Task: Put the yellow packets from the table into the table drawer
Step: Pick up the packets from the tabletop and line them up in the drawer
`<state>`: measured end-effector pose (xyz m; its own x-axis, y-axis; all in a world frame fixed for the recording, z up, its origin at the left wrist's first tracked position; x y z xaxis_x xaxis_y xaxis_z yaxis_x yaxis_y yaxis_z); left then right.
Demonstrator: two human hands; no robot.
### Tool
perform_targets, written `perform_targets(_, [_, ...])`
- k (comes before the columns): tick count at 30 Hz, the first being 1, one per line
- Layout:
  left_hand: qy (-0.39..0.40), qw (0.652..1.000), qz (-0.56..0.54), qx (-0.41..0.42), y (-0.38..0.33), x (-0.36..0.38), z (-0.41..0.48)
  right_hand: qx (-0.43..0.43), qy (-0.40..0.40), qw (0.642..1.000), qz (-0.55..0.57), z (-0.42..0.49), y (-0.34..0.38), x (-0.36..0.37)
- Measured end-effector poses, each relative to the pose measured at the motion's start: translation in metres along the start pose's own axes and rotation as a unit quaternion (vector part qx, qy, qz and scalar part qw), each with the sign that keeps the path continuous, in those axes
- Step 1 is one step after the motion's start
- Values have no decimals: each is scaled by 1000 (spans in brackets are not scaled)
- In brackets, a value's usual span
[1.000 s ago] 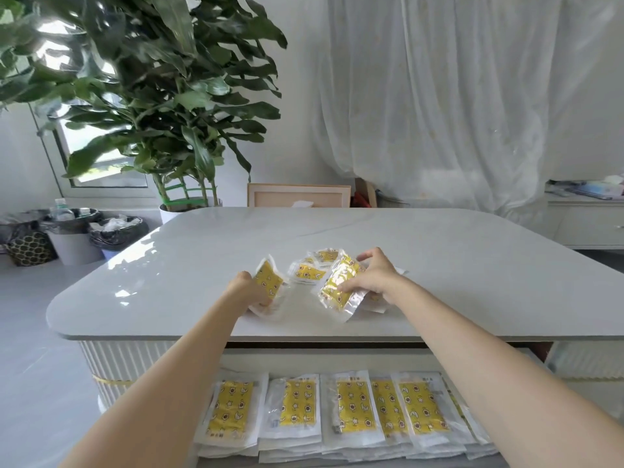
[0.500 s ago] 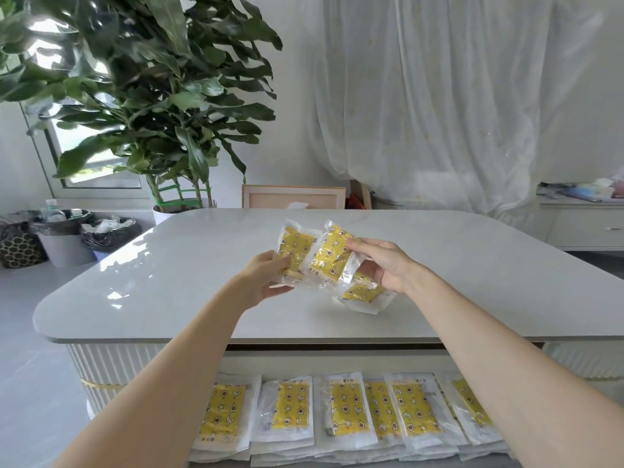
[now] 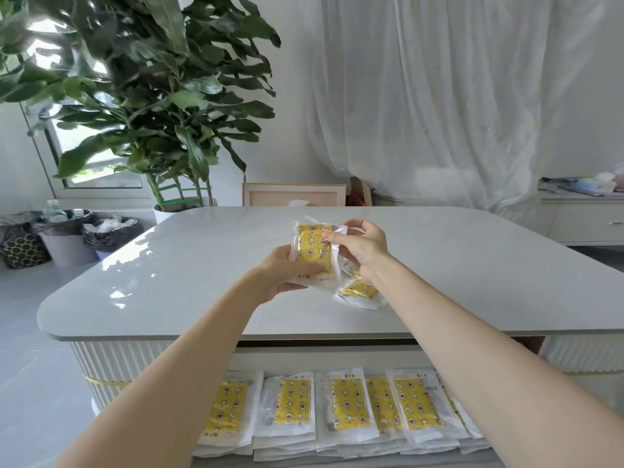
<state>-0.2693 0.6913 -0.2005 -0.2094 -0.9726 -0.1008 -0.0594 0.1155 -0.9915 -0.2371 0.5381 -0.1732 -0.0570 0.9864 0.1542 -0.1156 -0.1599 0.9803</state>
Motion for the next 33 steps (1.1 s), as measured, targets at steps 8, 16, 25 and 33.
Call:
perform_targets(8, [-20,997,-72,10,2,-4,4,-25,-16,999,-18,8,-3,-10])
perform_targets(16, [-78,991,-112,-8,16,-21,21,59,-143,926,-346,39,-48,-74])
perform_targets(25, [-82,989,-118,-26,23,-11,41,179,-81,829,-524,53,-77,-82])
perform_targets(33, [-80,992,-97,-31,24,-11,41,192,-122,911,-344,64,-85,-78])
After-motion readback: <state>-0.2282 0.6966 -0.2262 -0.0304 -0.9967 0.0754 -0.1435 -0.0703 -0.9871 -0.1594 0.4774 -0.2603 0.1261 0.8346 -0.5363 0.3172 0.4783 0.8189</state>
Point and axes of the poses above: each hand's wrist, its own z-axis towards the middle knuckle, its own x-axis out of the palm, y = z × x, the point moved 5 cm from there along z, towards the middle knuckle, and after that the axes turned 6 degrees about y, right-handed, at the moved point
